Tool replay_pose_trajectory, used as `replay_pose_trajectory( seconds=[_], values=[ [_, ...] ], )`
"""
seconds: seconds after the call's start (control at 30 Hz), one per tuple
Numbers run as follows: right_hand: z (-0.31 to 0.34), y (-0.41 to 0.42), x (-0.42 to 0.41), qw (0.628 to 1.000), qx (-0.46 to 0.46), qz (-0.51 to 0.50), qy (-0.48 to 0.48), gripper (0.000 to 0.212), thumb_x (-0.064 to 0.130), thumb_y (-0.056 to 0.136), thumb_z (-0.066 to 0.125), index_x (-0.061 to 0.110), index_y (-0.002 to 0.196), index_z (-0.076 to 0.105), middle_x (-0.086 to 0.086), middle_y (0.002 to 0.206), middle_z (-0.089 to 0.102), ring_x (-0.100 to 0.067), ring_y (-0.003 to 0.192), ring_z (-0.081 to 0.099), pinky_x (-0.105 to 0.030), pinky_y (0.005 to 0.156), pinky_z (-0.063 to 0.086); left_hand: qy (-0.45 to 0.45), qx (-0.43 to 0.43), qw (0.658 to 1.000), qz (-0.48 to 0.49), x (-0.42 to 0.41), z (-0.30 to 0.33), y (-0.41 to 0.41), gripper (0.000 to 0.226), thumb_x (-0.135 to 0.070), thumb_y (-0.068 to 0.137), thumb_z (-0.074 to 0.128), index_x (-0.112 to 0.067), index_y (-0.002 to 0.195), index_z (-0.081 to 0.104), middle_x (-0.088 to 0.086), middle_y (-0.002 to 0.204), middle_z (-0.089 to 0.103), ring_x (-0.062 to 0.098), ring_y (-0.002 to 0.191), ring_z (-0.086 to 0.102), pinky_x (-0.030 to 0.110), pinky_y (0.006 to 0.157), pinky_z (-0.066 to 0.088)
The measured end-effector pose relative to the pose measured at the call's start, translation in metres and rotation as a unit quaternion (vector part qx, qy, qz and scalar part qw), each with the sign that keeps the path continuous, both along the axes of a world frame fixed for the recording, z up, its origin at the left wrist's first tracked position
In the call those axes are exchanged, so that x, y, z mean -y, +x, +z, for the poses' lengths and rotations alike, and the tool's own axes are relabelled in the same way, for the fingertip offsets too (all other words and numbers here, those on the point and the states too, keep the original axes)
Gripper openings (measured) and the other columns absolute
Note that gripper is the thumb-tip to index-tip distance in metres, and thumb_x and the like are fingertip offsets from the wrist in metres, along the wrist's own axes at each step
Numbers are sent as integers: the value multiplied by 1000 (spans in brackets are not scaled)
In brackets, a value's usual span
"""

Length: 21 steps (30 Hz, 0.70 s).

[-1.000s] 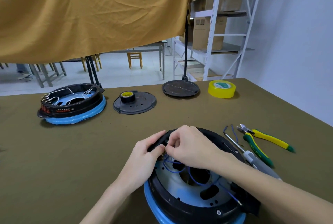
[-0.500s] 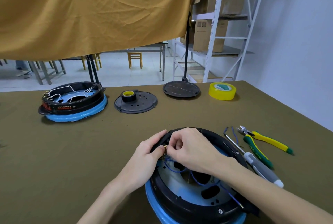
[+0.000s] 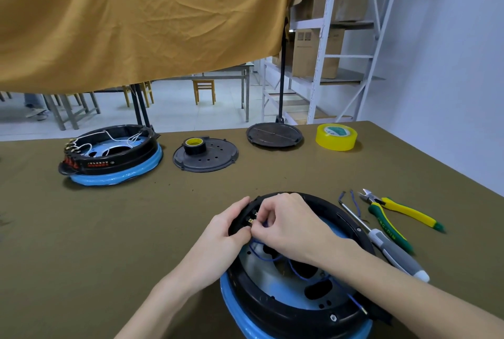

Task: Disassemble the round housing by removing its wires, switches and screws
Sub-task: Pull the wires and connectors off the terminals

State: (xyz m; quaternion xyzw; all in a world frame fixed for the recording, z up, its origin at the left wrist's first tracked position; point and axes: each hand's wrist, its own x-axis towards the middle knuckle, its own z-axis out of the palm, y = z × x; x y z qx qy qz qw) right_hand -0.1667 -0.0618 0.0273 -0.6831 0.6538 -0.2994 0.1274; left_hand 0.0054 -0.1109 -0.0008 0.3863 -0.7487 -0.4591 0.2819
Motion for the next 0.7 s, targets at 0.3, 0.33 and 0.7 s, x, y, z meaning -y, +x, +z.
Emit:
replay_pose_trajectory(
  seconds=[0.3, 0.33, 0.7],
  values=[
    [23, 3, 4, 992, -119, 20, 31, 22, 39, 83, 64, 24, 67, 66, 3, 62, 67, -17, 64, 65, -36, 60, 56, 27, 3, 999, -42, 2, 2, 6, 63, -13, 105, 50, -32, 161, 28, -21, 158, 40, -5, 143, 38, 29, 121, 33],
    [24, 4, 5, 991, -127, 25, 41, 22, 39, 84, 64, 24, 68, 65, 2, 63, 68, -19, 65, 65, -36, 61, 56, 29, 2, 999, -44, 2, 2, 7, 63, -13, 105, 50, -32, 162, 27, -21, 159, 39, -3, 145, 37, 30, 123, 32],
    [8, 4, -2, 996, -84, 36, -7, 24, 30, 91, 59, 18, 70, 59, 2, 54, 59, -19, 53, 55, -41, 59, 52, 18, -7, 1000, -6, 0, -7, 1, 61, -20, 101, 45, -40, 158, 33, -23, 157, 40, 1, 147, 32, 41, 125, 28]
  ],
)
